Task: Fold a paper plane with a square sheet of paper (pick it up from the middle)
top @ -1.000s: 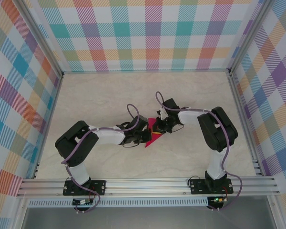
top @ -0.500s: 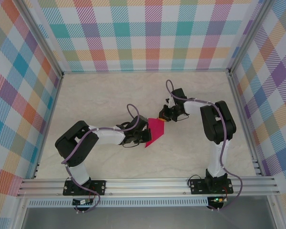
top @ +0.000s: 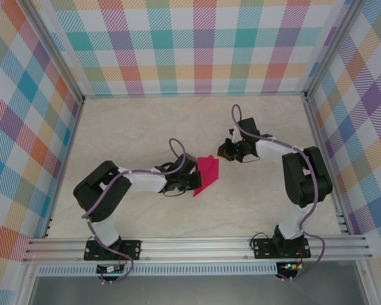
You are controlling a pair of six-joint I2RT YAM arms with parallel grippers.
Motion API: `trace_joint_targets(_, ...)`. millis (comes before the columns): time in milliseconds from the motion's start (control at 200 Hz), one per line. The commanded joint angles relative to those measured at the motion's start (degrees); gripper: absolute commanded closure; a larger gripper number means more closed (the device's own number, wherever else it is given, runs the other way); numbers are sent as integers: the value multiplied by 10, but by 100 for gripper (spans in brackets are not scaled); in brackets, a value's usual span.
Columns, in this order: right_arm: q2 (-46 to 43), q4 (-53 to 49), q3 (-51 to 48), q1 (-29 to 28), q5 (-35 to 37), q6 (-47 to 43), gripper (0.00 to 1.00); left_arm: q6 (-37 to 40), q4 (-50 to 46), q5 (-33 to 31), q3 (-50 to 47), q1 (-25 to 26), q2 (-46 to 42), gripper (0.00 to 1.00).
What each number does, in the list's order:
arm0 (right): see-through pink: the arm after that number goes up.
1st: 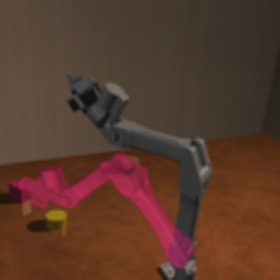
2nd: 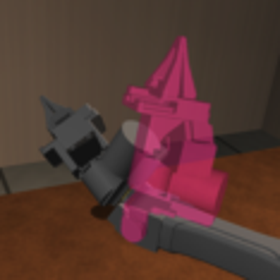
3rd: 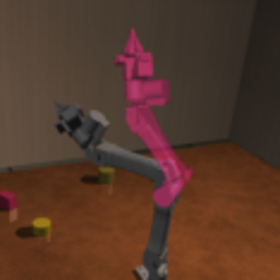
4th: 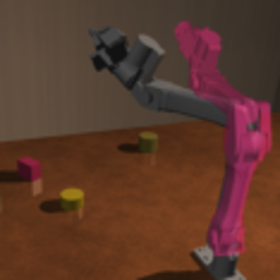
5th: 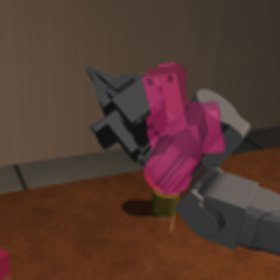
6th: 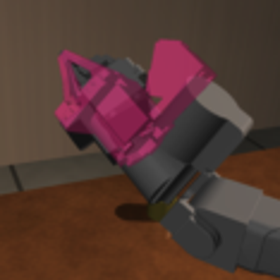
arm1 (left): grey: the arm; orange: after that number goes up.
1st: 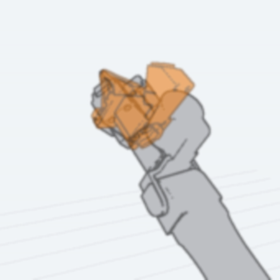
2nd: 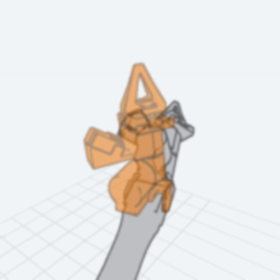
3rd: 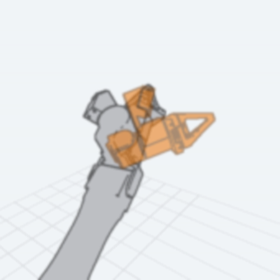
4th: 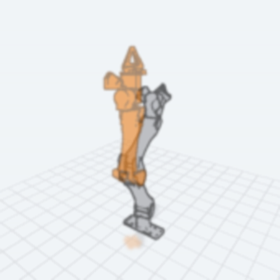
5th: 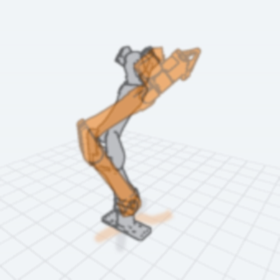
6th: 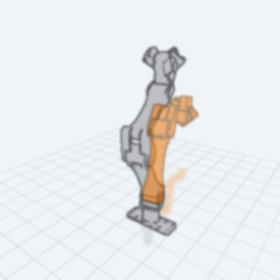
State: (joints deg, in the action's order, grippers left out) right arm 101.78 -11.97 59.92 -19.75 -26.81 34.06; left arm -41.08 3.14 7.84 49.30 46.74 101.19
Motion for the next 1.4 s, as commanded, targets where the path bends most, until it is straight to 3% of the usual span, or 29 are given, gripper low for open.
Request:
trace_joint_targets(0, -2, 26, -32, -43, -38, 32, 98, 4, -92, 3, -13, 6, 23, 100)
trace_joint_targets(150, 23, 44, -31, -81, -32, 52, 98, 0, -84, 4, -18, 6, 20, 100)
trace_joint_targets(460, 74, 49, -32, -86, -49, 52, 99, 2, -82, 7, -14, 6, 11, 100)
trace_joint_targets(770, 95, 8, -34, -86, -10, 37, 99, 15, -101, 10, 26, -3, -37, 100)
trace_joint_targets(925, 96, 0, -32, -86, 0, 35, 99, 1, -62, 26, 28, -19, -75, 79)
trace_joint_targets(1020, 98, -6, -29, -86, 4, 34, 99, -9, -29, 45, 22, -26, -82, 75)
trace_joint_targets(1395, 103, -18, -24, -86, 19, 59, 99, -14, 0, 110, 29, -27, -28, 83)
